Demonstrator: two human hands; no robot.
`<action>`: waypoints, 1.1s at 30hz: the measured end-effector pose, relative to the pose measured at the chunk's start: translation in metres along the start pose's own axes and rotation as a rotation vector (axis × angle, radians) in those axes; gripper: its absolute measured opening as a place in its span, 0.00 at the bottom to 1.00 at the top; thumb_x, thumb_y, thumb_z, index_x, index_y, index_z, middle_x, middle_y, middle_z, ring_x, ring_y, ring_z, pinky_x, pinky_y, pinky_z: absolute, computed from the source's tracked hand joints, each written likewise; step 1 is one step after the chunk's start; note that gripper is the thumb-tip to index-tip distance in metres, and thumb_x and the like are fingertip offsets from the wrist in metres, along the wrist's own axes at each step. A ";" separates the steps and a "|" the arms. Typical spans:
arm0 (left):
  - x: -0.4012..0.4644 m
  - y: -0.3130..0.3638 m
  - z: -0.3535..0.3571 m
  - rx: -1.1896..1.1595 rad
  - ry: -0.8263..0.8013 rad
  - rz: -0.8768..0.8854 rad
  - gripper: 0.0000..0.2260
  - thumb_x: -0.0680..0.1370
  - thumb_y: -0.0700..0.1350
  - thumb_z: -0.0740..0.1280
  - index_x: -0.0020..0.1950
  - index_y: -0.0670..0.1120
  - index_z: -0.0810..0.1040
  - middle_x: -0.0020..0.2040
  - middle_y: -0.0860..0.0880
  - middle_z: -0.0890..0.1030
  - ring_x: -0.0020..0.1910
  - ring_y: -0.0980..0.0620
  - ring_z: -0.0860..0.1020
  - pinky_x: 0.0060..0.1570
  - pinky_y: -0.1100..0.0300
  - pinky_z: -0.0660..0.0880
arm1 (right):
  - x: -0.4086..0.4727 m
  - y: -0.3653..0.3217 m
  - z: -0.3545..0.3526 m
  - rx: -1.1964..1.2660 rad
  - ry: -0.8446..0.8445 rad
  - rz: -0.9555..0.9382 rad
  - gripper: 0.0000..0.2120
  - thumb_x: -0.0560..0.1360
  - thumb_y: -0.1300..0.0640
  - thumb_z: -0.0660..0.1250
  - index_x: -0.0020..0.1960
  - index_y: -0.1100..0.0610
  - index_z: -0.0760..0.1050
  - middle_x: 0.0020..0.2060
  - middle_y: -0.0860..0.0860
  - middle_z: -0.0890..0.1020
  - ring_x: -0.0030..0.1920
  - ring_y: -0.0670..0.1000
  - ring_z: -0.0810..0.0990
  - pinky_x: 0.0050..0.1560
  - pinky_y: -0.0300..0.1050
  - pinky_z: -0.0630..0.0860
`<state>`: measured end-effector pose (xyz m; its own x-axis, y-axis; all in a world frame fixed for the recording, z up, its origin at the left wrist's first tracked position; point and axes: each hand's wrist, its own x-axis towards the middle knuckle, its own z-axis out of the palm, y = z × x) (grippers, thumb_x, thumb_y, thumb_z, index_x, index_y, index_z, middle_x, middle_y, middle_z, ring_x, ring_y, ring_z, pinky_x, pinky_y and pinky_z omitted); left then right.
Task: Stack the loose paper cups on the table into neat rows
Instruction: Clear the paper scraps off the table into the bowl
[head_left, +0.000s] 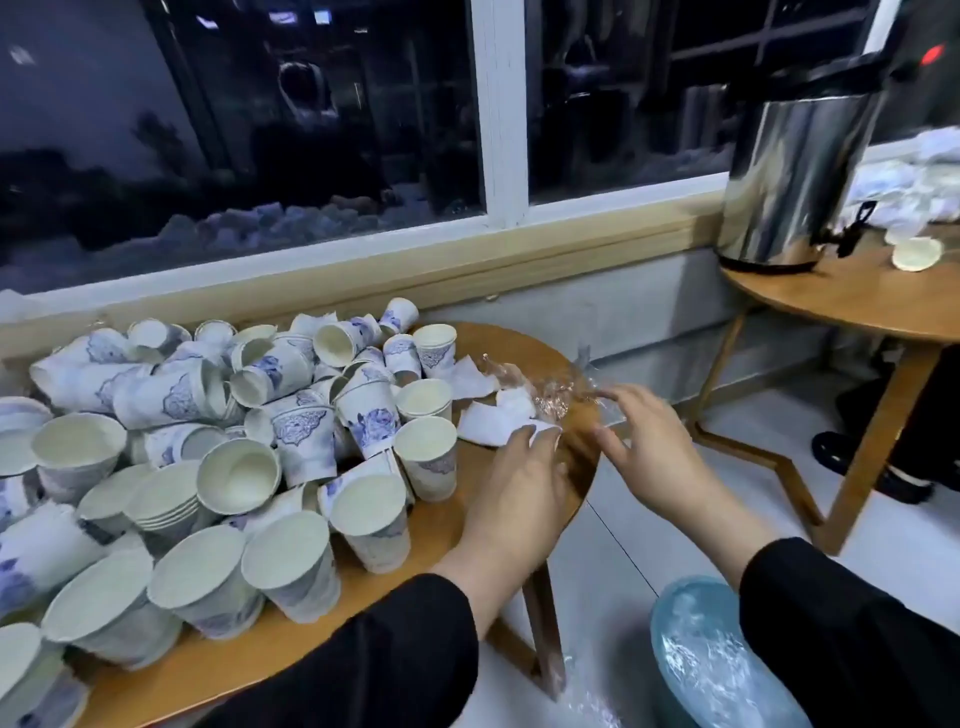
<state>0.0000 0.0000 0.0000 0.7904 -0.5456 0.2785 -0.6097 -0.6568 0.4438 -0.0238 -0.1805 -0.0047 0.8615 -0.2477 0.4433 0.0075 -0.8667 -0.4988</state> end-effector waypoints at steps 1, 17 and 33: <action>0.003 -0.002 0.007 0.000 0.014 -0.025 0.21 0.84 0.48 0.60 0.77 0.49 0.65 0.77 0.45 0.65 0.75 0.44 0.66 0.71 0.52 0.66 | 0.006 0.007 -0.001 -0.011 0.031 -0.011 0.20 0.78 0.52 0.67 0.69 0.53 0.72 0.66 0.51 0.74 0.67 0.55 0.71 0.68 0.45 0.64; 0.059 -0.037 0.051 0.136 0.022 -0.214 0.25 0.82 0.61 0.57 0.78 0.55 0.60 0.82 0.48 0.55 0.82 0.48 0.50 0.79 0.44 0.48 | 0.111 0.039 0.031 -0.205 -0.578 0.002 0.29 0.80 0.53 0.56 0.78 0.41 0.53 0.80 0.54 0.51 0.79 0.58 0.53 0.76 0.57 0.56; 0.059 -0.040 0.045 -0.018 0.049 -0.232 0.30 0.81 0.61 0.62 0.80 0.56 0.59 0.83 0.45 0.52 0.80 0.44 0.53 0.79 0.47 0.54 | 0.059 0.019 0.034 0.300 -0.489 -0.012 0.20 0.78 0.68 0.57 0.45 0.48 0.82 0.56 0.37 0.82 0.62 0.43 0.77 0.67 0.34 0.66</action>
<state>0.0682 -0.0290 -0.0399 0.9113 -0.3554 0.2081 -0.4109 -0.7519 0.5155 0.0447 -0.1967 -0.0134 0.9946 0.0524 0.0894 0.1008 -0.6896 -0.7171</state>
